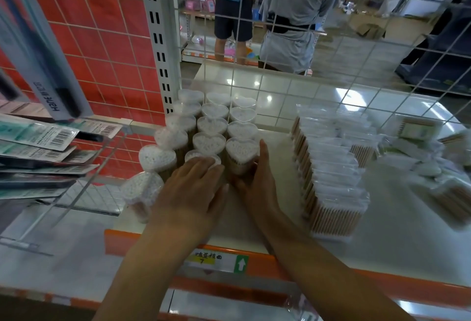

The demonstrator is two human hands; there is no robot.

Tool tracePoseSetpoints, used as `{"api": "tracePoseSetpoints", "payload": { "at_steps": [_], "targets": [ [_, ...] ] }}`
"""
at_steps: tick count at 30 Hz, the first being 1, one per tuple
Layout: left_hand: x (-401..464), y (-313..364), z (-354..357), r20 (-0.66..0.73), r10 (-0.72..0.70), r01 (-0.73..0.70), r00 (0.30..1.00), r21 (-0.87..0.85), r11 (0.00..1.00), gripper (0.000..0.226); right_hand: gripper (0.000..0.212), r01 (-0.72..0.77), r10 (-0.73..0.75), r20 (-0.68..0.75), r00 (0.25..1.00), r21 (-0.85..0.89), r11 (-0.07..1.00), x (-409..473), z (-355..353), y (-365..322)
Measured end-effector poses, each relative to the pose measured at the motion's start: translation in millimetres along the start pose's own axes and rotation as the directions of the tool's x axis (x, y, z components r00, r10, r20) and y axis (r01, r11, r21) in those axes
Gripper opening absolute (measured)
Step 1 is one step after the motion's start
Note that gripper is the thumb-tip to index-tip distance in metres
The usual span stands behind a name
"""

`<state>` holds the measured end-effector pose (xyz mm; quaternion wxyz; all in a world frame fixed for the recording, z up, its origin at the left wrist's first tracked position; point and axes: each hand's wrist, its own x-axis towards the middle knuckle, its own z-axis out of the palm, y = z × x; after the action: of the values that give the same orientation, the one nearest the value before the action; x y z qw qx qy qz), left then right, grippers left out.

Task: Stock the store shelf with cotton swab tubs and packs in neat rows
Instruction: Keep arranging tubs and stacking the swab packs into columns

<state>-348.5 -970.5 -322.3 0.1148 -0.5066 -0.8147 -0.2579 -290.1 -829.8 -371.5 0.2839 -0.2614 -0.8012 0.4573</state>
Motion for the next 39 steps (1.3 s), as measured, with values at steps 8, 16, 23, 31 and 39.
{"api": "tracePoseSetpoints", "payload": {
  "at_steps": [8, 16, 23, 31, 39],
  "targets": [
    [1.2, 1.7, -4.2, 0.026, -0.025, 0.025, 0.999, -0.010, 1.000, 0.046, 0.090, -0.193, 0.193, 0.080, 0.978, -0.002, 0.981, -3.7, -13.4, -3.1],
    [13.7, 22.5, -8.5, 0.006, 0.041, -0.041, 0.999, 0.117, 0.992, 0.045, 0.082, -0.132, 0.135, 0.051, 0.989, -0.066, 0.989, -30.9, -41.7, -19.7],
    [25.6, 55.5, 5.6, 0.030, 0.069, -0.072, 0.997, 0.094, 0.993, 0.052, 0.068, 0.096, -0.086, 0.083, 0.993, -0.136, 0.986, -50.2, -87.3, -42.5],
    [35.7, 125.2, 20.1, 0.022, 0.120, -0.121, 0.993, 0.127, 0.984, 0.052, 0.063, 0.211, -0.211, 0.030, 0.977, -0.252, 0.944, -62.5, -164.8, -34.5],
    [44.7, 201.7, 54.0, 0.047, 0.163, -0.167, 0.986, 0.085, 0.982, 0.050, 0.050, 0.317, -0.476, -0.167, 0.864, -0.553, 0.770, -75.4, -234.9, 16.6]
  ]
}}
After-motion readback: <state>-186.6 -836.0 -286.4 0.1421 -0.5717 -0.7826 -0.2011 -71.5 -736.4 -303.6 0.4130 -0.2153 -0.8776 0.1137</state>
